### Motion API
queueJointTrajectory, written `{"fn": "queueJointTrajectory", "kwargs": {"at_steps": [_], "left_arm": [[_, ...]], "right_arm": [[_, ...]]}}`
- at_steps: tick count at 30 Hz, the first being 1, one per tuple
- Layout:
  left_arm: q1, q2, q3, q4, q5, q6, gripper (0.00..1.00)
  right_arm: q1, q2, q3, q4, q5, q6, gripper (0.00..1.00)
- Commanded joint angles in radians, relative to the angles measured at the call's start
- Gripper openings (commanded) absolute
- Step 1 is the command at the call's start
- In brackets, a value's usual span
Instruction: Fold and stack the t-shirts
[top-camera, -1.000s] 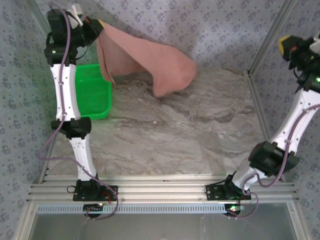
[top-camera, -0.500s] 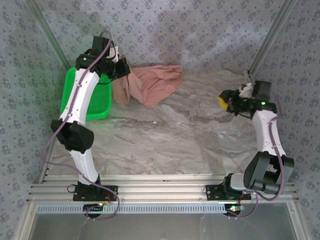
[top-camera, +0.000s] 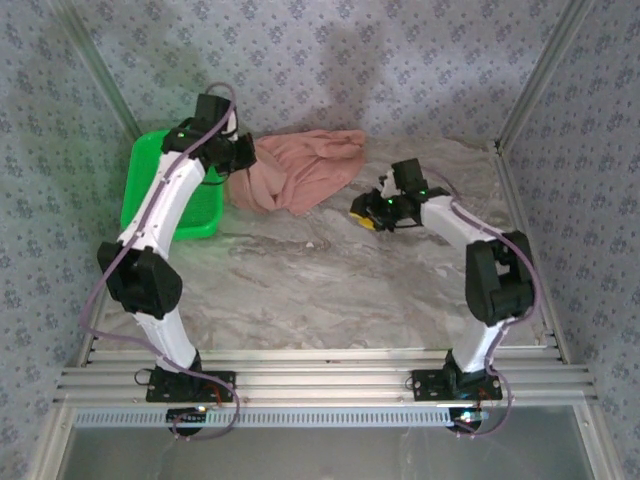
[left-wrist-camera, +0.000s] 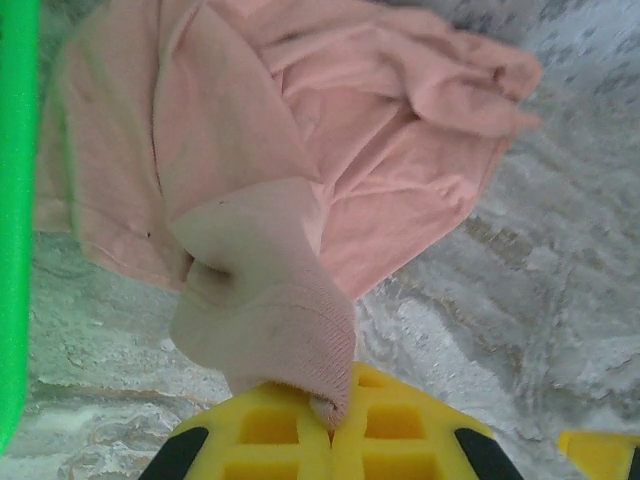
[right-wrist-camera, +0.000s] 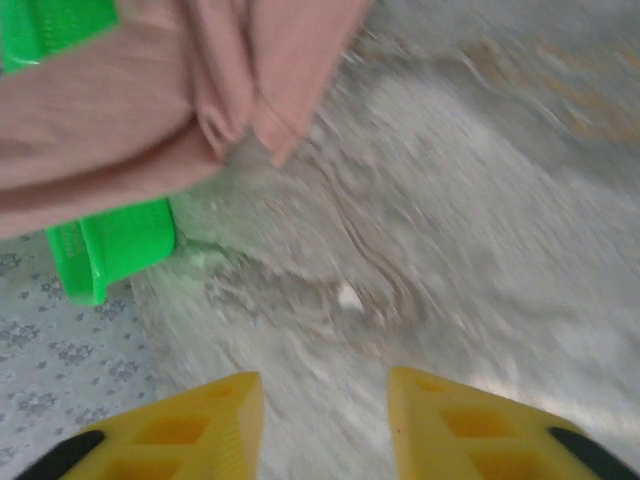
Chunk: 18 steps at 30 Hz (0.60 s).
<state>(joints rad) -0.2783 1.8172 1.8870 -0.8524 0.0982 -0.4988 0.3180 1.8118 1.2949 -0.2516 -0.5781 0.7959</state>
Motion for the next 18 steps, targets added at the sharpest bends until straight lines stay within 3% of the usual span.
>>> {"fn": "queueJointTrajectory", "kwargs": {"at_steps": [1,2,5,10,14,18], "left_arm": [[0.005,0.027,-0.039,0.045,-0.086,-0.037,0.0],[0.005,0.028,-0.044,0.049,-0.084,-0.037,0.0],[-0.001,0.038,-0.055,0.064,-0.024,-0.017,0.0],[-0.024,0.0,-0.167,0.078,-0.004,-0.014,0.0],[-0.022,-0.066,-0.284,0.108,0.022,-0.024,0.0],[-0.02,-0.13,-0.351,0.109,0.037,-0.031,0.0]], "right_arm": [[0.043,0.156,0.13,0.199,0.048,0.111,0.22],[0.054,0.214,0.193,0.212,0.051,0.123,0.17],[0.086,0.367,0.363,0.194,0.086,0.146,0.14],[0.109,0.578,0.604,0.188,0.137,0.211,0.12],[0.129,0.738,0.841,0.083,0.191,0.198,0.11],[0.143,0.845,0.966,0.007,0.272,0.245,0.11]]}}
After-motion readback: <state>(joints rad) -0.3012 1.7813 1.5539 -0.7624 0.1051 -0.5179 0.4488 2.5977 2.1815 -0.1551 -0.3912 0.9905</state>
